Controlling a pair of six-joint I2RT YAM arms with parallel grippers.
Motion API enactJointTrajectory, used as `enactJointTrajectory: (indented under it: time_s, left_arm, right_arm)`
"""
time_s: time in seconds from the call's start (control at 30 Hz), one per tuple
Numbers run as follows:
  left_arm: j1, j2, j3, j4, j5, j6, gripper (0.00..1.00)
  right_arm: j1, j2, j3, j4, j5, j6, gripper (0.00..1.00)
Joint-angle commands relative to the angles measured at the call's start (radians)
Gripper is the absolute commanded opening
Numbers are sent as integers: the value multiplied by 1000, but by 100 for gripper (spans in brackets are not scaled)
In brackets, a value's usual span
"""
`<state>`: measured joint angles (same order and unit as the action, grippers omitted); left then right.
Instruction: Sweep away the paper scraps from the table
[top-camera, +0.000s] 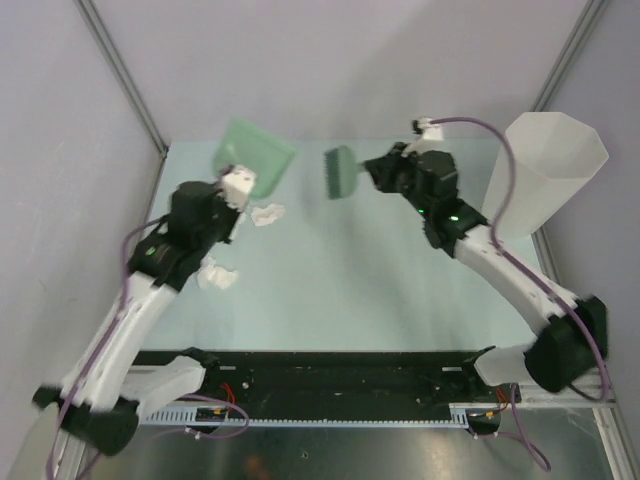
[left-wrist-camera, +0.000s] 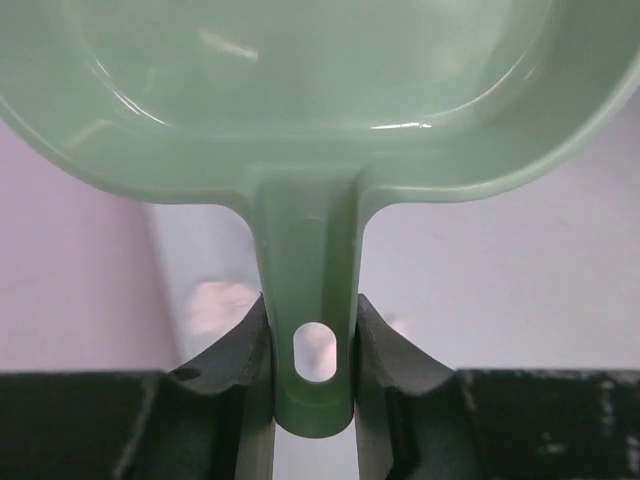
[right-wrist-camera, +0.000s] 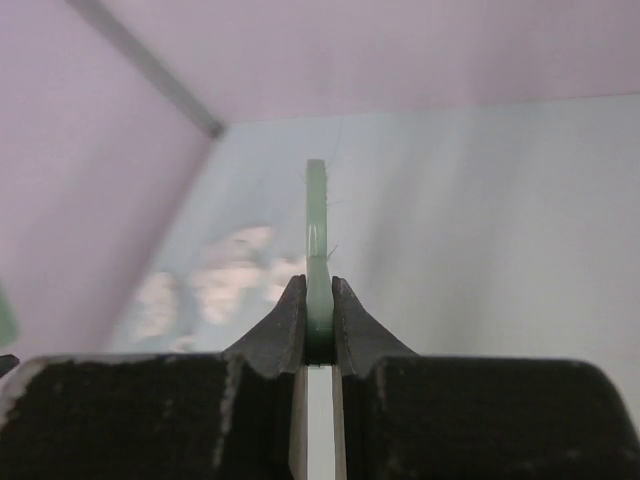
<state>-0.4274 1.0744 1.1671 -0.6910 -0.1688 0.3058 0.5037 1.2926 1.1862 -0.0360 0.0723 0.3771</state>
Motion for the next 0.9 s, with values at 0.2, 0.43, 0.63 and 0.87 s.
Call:
enactJointTrajectory:
  time_s: [0.2, 0.43, 0.63, 0.87]
  left_arm:
    - [179, -269, 109, 1, -425, 139, 0]
    - [207, -268, 89, 1, -419, 142, 0]
    - [208, -263, 62, 1, -376, 124, 0]
    - [210, -258, 63, -1, -377, 128, 0]
  right_arm:
    - [304, 727, 352, 711, -183, 627, 0]
    - [470, 1337, 1190, 406, -208, 717, 0]
    - [530, 1507, 1363, 265, 105, 750, 0]
    - [533, 1542, 1385, -9, 227, 767, 0]
